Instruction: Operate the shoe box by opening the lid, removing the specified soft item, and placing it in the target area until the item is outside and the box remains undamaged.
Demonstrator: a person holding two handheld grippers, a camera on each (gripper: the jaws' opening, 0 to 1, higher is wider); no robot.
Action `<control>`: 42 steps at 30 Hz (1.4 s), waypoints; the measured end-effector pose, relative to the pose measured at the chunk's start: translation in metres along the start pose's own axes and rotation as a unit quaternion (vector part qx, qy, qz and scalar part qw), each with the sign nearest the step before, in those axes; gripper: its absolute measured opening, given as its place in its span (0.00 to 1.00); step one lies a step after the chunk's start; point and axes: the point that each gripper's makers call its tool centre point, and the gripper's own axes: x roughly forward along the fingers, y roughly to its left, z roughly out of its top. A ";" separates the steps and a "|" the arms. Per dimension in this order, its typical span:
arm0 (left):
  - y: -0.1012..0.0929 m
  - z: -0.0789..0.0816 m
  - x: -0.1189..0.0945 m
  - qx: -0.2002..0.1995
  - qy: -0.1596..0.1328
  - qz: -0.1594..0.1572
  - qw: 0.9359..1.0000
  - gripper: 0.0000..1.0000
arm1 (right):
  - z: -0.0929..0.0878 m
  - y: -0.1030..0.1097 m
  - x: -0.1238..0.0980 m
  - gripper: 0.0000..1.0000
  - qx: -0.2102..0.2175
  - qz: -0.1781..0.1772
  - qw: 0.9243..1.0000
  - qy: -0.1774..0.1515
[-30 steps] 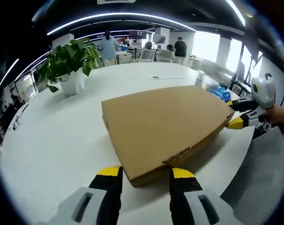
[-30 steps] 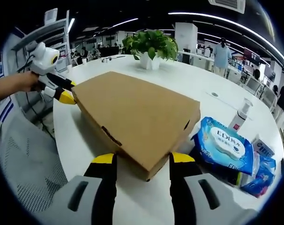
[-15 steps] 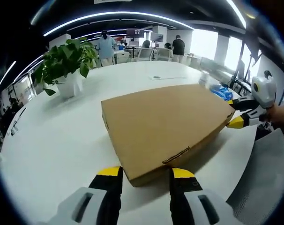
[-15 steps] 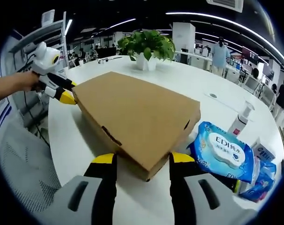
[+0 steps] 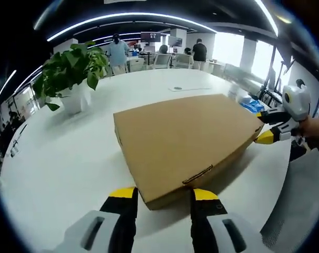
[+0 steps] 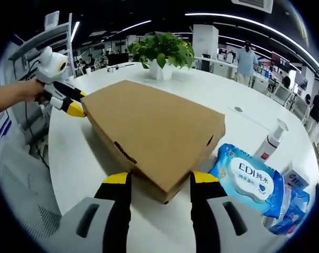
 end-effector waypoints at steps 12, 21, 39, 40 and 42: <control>0.007 0.013 0.013 -0.001 -0.002 0.001 1.000 0.40 | 0.009 -0.017 0.013 0.41 -0.007 -0.001 1.000 -0.002; 0.011 0.020 0.020 -0.004 -0.005 0.002 1.000 0.40 | 0.012 -0.026 0.018 0.41 -0.021 -0.001 1.000 0.001; 0.014 0.024 0.024 -0.004 0.000 -0.001 1.000 0.40 | 0.013 -0.033 0.021 0.42 -0.036 -0.008 0.999 0.006; 0.014 0.024 0.024 -0.009 0.002 -0.001 1.000 0.40 | 0.013 -0.033 0.020 0.42 -0.037 -0.009 0.999 0.006; 0.015 0.024 0.024 -0.016 0.002 0.001 1.000 0.40 | 0.014 -0.030 0.019 0.45 -0.040 -0.006 0.999 0.003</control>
